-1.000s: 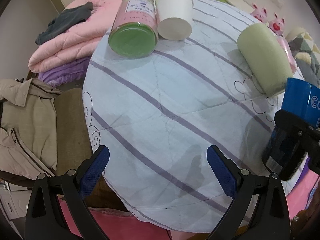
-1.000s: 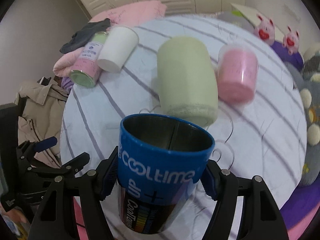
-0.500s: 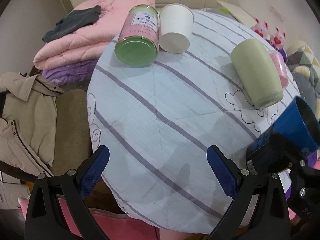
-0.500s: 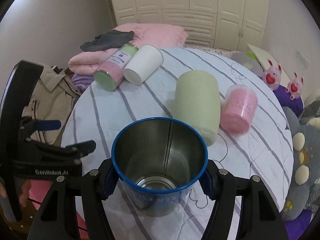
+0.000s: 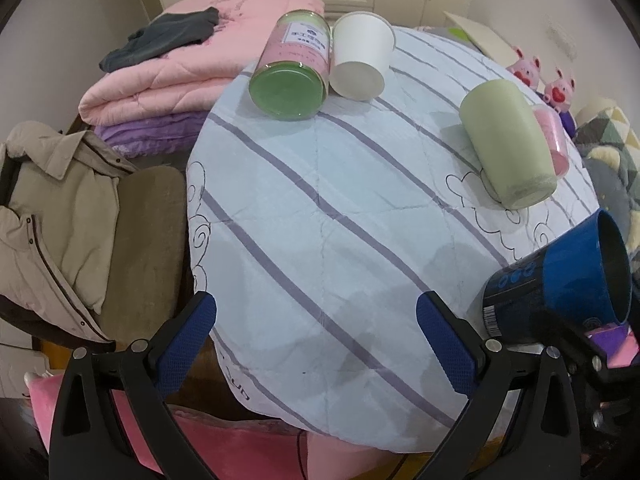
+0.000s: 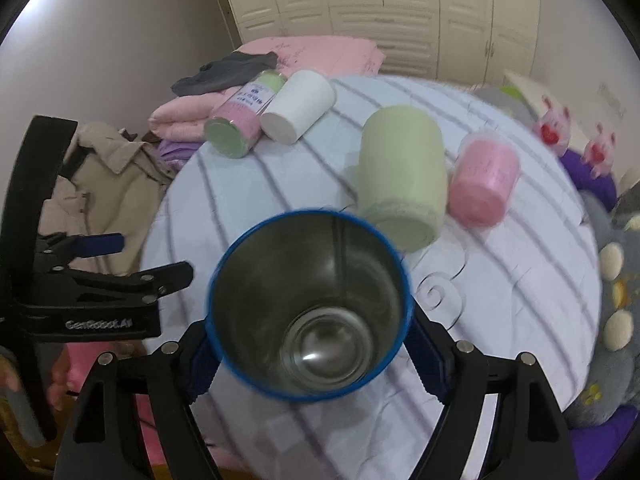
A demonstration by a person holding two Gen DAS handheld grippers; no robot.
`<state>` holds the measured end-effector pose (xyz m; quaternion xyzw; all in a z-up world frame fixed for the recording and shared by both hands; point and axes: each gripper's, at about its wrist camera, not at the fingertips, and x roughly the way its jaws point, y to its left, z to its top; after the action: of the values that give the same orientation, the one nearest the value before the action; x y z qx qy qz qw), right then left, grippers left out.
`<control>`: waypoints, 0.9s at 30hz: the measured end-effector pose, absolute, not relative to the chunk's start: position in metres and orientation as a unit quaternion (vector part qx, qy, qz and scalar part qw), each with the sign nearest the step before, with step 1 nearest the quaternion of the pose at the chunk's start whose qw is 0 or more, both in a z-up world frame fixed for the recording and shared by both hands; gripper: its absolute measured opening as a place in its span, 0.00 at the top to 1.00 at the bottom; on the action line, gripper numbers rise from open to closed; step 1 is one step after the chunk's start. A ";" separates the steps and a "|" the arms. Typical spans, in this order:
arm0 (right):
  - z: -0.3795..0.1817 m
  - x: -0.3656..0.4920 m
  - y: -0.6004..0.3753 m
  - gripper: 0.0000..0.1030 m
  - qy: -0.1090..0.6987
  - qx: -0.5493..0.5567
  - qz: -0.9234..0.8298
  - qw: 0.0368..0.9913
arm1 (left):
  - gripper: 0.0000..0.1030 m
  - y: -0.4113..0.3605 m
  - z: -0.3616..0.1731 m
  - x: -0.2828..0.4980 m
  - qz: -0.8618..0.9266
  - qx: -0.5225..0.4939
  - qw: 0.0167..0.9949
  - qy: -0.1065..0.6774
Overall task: Flip cup upright
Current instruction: 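Rotate the right tool to turn the blue cup opening upward, then lower the upright blue cup onto the bed with the right tool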
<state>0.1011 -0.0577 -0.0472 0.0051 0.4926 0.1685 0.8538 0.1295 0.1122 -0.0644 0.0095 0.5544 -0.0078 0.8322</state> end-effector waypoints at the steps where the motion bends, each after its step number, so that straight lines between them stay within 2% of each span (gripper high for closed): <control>1: -0.046 0.099 -0.059 0.21 0.493 0.016 0.177 0.852 | 0.02 0.113 -0.064 0.130 -0.007 0.009 0.832 0.554; 27: -0.020 0.057 -0.076 0.21 0.466 0.007 0.173 0.868 | 0.02 0.089 -0.039 0.082 -0.007 0.027 0.850 0.527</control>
<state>0.0572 -0.0761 -0.0197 0.0074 0.4661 0.1732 0.8676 0.0825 0.0888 -0.0392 0.0273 0.5265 -0.0074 0.8497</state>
